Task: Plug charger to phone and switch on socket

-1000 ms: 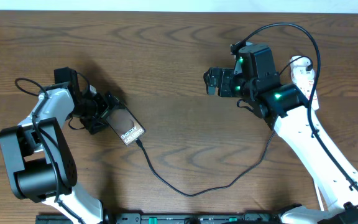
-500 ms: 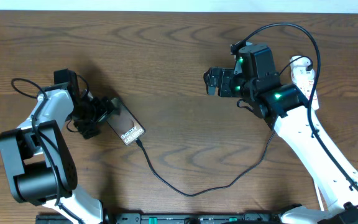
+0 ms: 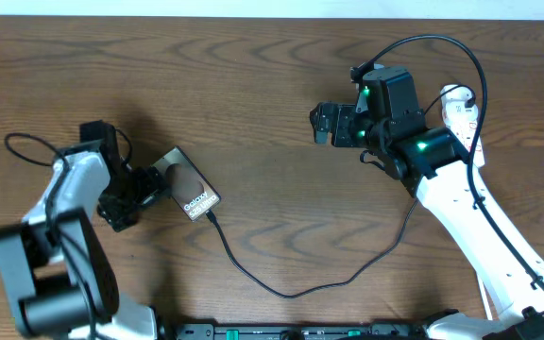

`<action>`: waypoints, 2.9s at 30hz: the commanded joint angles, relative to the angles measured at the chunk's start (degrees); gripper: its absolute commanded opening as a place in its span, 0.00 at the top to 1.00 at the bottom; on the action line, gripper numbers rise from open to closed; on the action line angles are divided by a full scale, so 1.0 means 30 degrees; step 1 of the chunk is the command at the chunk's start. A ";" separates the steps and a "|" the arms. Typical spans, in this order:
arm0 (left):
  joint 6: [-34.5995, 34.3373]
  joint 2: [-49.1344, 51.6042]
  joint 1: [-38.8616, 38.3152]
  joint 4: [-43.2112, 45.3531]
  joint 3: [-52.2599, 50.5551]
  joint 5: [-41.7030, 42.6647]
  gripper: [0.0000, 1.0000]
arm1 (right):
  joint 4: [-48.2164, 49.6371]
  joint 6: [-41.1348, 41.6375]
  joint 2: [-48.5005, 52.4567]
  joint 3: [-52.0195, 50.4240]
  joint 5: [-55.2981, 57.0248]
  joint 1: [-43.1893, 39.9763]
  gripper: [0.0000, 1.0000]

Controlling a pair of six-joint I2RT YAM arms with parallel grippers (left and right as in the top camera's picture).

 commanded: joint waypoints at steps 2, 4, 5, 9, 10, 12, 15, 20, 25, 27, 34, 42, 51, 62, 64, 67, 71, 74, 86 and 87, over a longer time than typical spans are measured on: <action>0.0102 -0.3155 0.0066 0.0036 0.0073 0.1734 0.09 | -0.0066 -0.0262 -0.0029 0.0109 0.0233 0.0124 0.01; 0.0102 -0.4335 0.0066 0.0036 0.0080 0.2353 0.08 | -0.0066 -0.0262 -0.0029 0.0109 0.0233 0.0131 0.01; 0.0102 -0.4962 0.0066 0.0036 0.0080 0.2667 0.08 | -0.0073 -0.0270 -0.0029 0.0109 0.0226 0.0131 0.01; 0.0102 -0.7176 0.0066 0.0058 0.0080 0.3818 0.08 | -0.0073 -0.0262 -0.0029 0.0109 0.0211 0.0124 0.01; 0.0109 -0.7650 0.0066 0.0109 0.0080 0.4036 0.08 | -0.0066 -0.0262 -0.0036 0.0109 0.0160 0.0124 0.01; 0.0481 -0.8743 0.0066 0.0335 0.0080 0.4918 0.08 | -0.0066 -0.0255 -0.0036 0.0109 0.0073 0.0124 0.01; 0.2040 -0.9996 0.0051 0.1042 0.0073 0.6615 0.08 | -0.0029 -0.0255 -0.0204 0.0124 -0.0408 0.0036 0.01; 0.3497 -1.1482 0.0044 0.1770 0.0080 0.6914 0.08 | -0.0182 -0.0262 -0.1202 0.0488 -0.2521 -0.1086 0.01; 0.4350 -1.1701 -0.0648 0.1836 0.0109 0.7023 0.08 | -0.2215 -0.0852 -0.2098 0.2288 -0.4532 -0.4277 0.01; 0.4575 -1.1701 -0.1290 0.2069 0.0109 0.7016 0.08 | -0.3745 -0.1668 -0.2055 0.3606 -0.5377 -0.6011 0.01; 0.4430 -1.1672 -0.4320 0.4342 0.0204 0.5778 0.08 | -0.8429 -0.4415 -0.1596 0.7023 -0.6360 -1.2225 0.01; 0.4175 -1.1657 -0.6594 0.4634 0.1304 0.3300 0.08 | -0.9967 -0.7686 0.0262 0.7257 -0.7322 -1.7952 0.01; 0.3949 -1.1664 -0.6790 0.5457 0.1566 0.2907 0.08 | -0.9989 -1.3559 0.5413 0.7257 -1.0630 -1.9016 0.01; 0.3963 -1.1664 -0.6790 0.5486 0.1559 0.2900 0.08 | -0.7074 -1.3537 0.9770 0.7257 -1.1417 -1.8717 0.01; 0.3963 -1.1664 -0.6790 0.5486 0.1559 0.2907 0.08 | -0.6688 -1.3544 1.0149 0.7257 -1.1424 -1.8455 0.01; 0.3963 -1.1664 -0.6790 0.5406 0.1559 0.2900 0.08 | -0.6076 -1.3544 1.0520 0.7249 -1.1205 -1.7988 0.01; 0.3963 -1.1664 -0.6790 0.5260 0.1559 0.2907 0.08 | -0.5472 -1.3537 1.0666 0.7249 -1.0812 -1.7493 0.01; 0.3963 -1.1664 -0.6790 0.5151 0.1559 0.2907 0.08 | -0.5129 -1.3529 1.0717 0.7249 -0.9996 -1.7150 0.01; 0.3971 -1.1657 -0.6790 0.4918 0.1559 0.2747 0.08 | -0.4692 -1.3544 1.0914 0.7242 -0.9114 -1.6582 0.01; 0.3971 -1.1657 -0.6790 0.4918 0.1559 0.2754 0.08 | -0.4648 -1.3544 1.0914 0.7235 -0.9041 -1.6560 0.01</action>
